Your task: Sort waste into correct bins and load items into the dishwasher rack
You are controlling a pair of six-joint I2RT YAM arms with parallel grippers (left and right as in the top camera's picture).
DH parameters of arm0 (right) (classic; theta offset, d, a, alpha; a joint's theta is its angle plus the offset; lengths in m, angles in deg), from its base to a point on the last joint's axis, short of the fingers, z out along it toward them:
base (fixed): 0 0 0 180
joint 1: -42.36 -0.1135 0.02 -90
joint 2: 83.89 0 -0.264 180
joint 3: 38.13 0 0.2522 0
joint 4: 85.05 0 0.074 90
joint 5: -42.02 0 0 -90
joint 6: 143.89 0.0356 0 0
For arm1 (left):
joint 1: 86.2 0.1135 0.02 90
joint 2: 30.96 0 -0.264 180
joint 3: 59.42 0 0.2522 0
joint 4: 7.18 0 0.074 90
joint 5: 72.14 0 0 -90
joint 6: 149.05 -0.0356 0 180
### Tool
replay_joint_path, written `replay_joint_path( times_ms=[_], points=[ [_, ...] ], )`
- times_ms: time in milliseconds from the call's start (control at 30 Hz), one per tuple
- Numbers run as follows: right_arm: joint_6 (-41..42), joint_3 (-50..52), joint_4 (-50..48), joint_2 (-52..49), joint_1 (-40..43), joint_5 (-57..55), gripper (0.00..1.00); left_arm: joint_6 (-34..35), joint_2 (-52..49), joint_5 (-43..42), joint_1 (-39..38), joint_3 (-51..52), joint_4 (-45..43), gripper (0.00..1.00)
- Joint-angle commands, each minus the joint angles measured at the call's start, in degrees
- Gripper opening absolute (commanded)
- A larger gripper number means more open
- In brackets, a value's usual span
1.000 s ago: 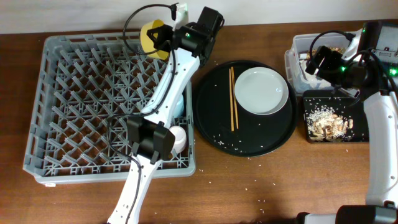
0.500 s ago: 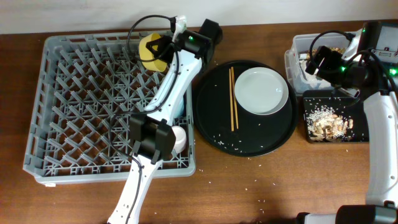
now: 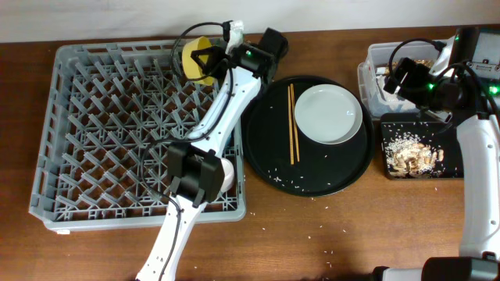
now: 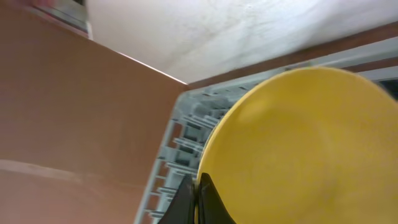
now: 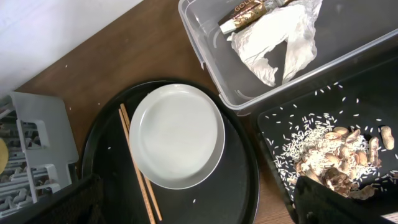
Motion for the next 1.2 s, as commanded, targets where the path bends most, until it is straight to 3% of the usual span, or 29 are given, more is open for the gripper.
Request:
replay_joint_path(
  times_ms=[0, 233, 333, 633, 767, 1000, 1100, 1133, 1167],
  points=[
    [0.48, -0.07, 0.00, -0.11, 0.24, -0.92, 0.98, -0.76, -1.36, 5.95, -1.44, 0.92, 1.53, 0.00],
    [0.48, -0.07, -0.02, -0.11, 0.24, -0.92, 0.98, -0.72, -2.54, 2.12, -2.89, 0.92, 1.22, 0.00],
    [0.48, -0.07, 0.00, -0.11, 0.24, -0.92, 0.99, -1.92, -3.26, 12.11, -2.95, 0.87, 1.25, 0.00],
    [0.48, -0.07, 0.00, -0.11, 0.24, -0.92, 0.99, -1.99, -3.23, 11.91, -1.97, 0.81, 1.16, 0.00],
    [0.48, -0.07, 0.00, -0.11, 0.24, -0.92, 0.98, -2.03, -4.00, 7.98, -2.71, 0.81, 0.85, 0.00],
    [0.48, -0.07, 0.00, -0.11, 0.24, -0.92, 0.98, -2.03, -4.52, 11.37, -2.01, 0.81, 1.20, 0.00],
    [0.48, -0.07, 0.00, -0.11, 0.24, -0.92, 0.98, -2.03, -4.55, 6.36, -3.28, 0.81, 0.50, 0.00],
    [0.48, -0.07, -0.02, -0.11, 0.24, -0.92, 0.98, -2.03, -4.52, 4.55, -3.91, 0.81, 0.35, 0.05],
    [0.48, -0.07, 0.00, -0.11, 0.24, -0.92, 0.99, -2.03, -4.55, 3.63, -4.37, 0.81, 0.33, 0.28]
  ],
)
